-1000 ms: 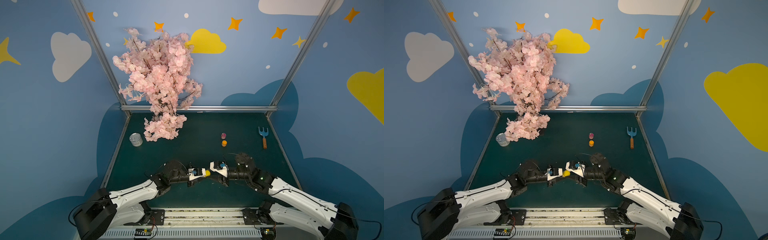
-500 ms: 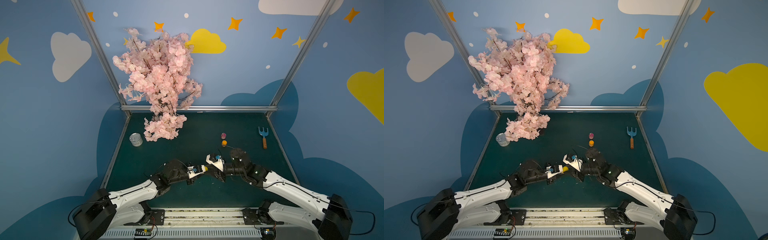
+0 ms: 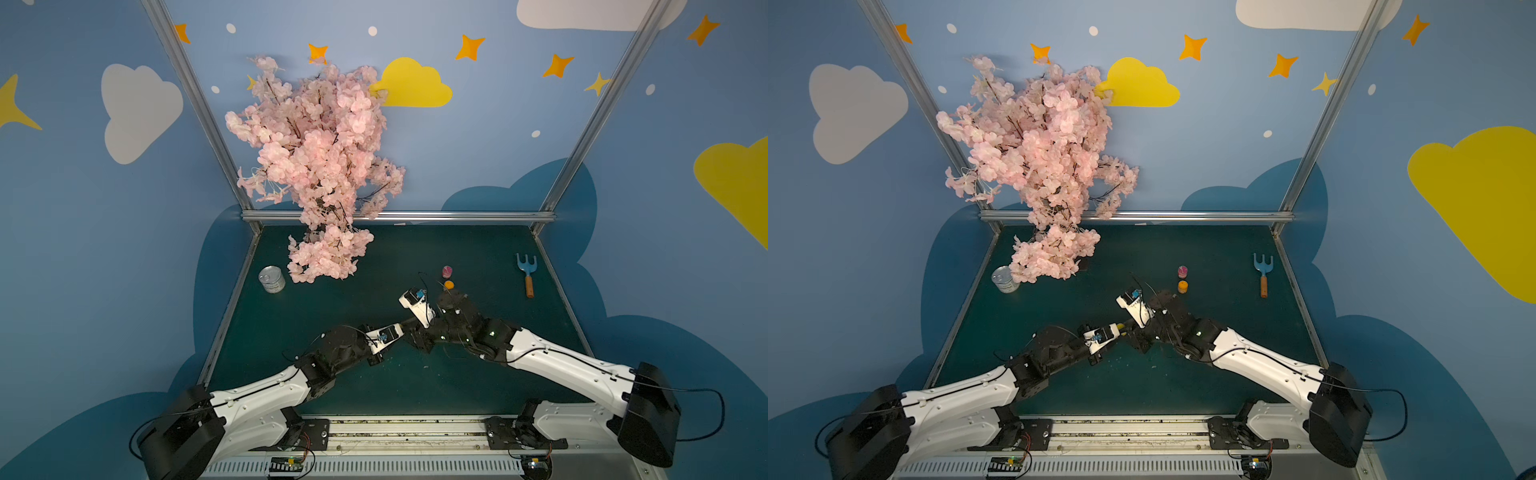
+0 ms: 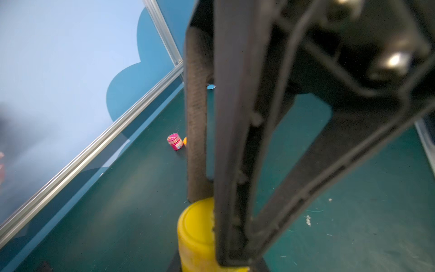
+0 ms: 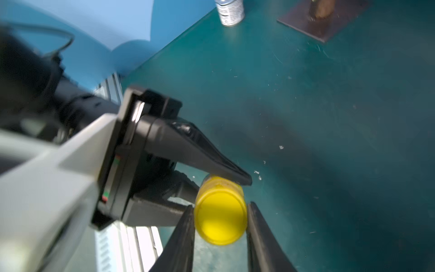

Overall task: Close the paint jar lid
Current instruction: Screw the lid onto the paint jar.

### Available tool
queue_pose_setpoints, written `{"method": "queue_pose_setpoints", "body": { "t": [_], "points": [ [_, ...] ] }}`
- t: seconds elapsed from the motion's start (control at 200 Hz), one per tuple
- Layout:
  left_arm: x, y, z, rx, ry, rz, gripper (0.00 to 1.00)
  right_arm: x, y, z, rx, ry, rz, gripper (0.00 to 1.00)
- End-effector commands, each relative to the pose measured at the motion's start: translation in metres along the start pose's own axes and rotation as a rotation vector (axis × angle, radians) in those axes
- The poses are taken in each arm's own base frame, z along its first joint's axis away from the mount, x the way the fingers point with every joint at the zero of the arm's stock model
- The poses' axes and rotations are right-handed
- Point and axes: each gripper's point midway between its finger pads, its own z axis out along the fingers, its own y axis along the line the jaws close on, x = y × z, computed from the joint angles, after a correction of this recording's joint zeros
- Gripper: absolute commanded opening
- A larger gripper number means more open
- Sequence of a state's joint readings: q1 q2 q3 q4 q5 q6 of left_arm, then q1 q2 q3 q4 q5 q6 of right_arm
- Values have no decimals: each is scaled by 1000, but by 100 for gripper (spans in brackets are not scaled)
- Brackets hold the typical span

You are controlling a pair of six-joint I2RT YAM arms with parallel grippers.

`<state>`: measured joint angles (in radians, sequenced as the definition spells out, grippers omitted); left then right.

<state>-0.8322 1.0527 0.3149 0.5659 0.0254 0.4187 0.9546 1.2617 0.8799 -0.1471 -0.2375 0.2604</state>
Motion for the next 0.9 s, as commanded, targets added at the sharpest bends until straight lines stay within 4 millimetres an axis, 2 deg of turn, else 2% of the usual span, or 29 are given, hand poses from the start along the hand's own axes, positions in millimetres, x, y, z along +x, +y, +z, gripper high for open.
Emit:
{"method": "queue_pose_setpoints", "body": {
  "t": [0.0, 0.255, 0.365, 0.416, 0.506, 0.586, 0.641, 0.716, 0.776, 0.896],
  "points": [
    [-38, 29, -9, -144, -138, 18, 29, 16, -6, 11, 45, 67, 284, 5],
    [-27, 45, -11, -258, -101, 43, 29, 22, -13, 25, 94, -6, 462, 3],
    [-24, 46, -10, -263, -86, 49, 29, 23, -13, 26, 116, -28, 467, 8],
    [-24, 46, -9, -260, -82, 51, 29, 23, -13, 27, 113, -32, 463, 14],
    [-21, 44, -6, -242, -68, 50, 29, 23, -13, 23, 115, -44, 445, 39],
    [-19, 40, -2, -214, -61, 48, 29, 25, -16, 11, 141, -60, 412, 63],
    [-20, 36, 0, -191, -63, 47, 30, 29, -23, -1, 183, -65, 394, 73],
    [-21, 31, 2, -154, -67, 43, 30, 39, -42, -22, 304, -83, 429, 78],
    [-23, 28, 2, -132, -74, 37, 30, 45, -54, -36, 354, -101, 392, 81],
    [-29, 20, 1, -76, -104, 16, 31, 42, -61, -55, 330, -170, 265, 82]
  ]
}}
